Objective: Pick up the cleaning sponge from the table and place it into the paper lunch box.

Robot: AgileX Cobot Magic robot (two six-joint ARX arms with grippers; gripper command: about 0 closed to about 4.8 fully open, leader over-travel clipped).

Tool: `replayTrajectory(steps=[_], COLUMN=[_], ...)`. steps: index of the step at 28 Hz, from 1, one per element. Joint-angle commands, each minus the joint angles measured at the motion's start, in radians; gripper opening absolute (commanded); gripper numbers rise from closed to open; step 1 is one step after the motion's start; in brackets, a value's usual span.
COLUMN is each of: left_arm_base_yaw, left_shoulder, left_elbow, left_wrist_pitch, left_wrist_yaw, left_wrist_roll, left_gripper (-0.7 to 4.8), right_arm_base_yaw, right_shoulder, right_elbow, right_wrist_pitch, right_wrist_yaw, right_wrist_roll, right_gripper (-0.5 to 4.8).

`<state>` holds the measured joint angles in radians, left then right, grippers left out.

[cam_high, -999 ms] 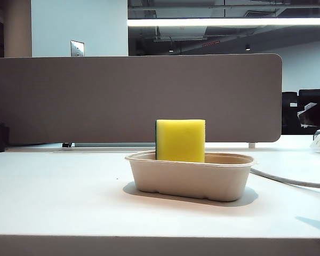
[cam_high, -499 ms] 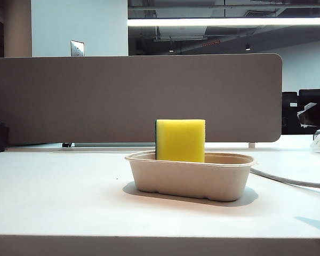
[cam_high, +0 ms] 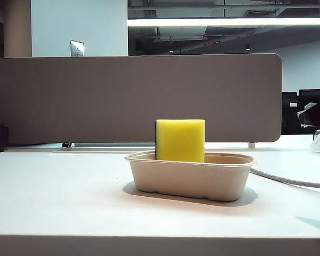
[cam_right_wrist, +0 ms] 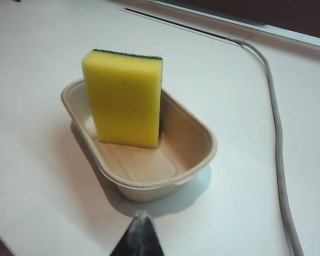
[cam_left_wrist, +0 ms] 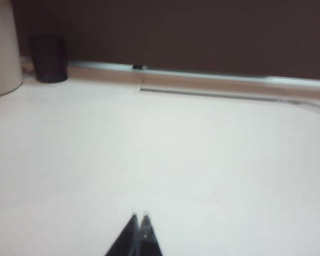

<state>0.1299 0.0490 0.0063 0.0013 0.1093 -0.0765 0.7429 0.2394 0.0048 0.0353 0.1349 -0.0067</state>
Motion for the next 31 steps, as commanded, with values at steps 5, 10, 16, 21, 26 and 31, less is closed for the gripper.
replayTrajectory(steps=[5, 10, 16, 21, 26, 31], left_arm_base_yaw=[0.01, 0.01, -0.011, -0.05, -0.074, -0.095], left_shoulder=[-0.047, -0.047, -0.047, -0.047, -0.047, -0.047], left_elbow=[0.001, 0.001, 0.001, 0.001, 0.001, 0.001], left_wrist_pitch=[-0.057, -0.077, -0.074, -0.075, -0.074, -0.073], left_wrist_yaw=[0.0, 0.0, 0.0, 0.0, -0.01, -0.035], left_wrist_roll=[0.053, 0.039, 0.035, 0.032, 0.013, 0.013], left_gripper=[-0.04, -0.04, -0.04, -0.04, -0.04, -0.04], right_arm_base_yaw=[0.0, 0.0, 0.0, 0.0, 0.0, 0.0], right_shoulder=[-0.002, -0.002, -0.001, -0.002, -0.002, -0.001], right_elbow=[0.001, 0.001, 0.001, 0.001, 0.001, 0.001], right_wrist_pitch=[0.013, 0.014, 0.014, 0.014, 0.014, 0.014], right_wrist_yaw=[0.001, 0.002, 0.001, 0.002, 0.001, 0.001], right_wrist_roll=[-0.001, -0.001, -0.001, -0.001, -0.001, -0.001], right_gripper=[-0.05, -0.05, -0.05, -0.05, -0.05, -0.05])
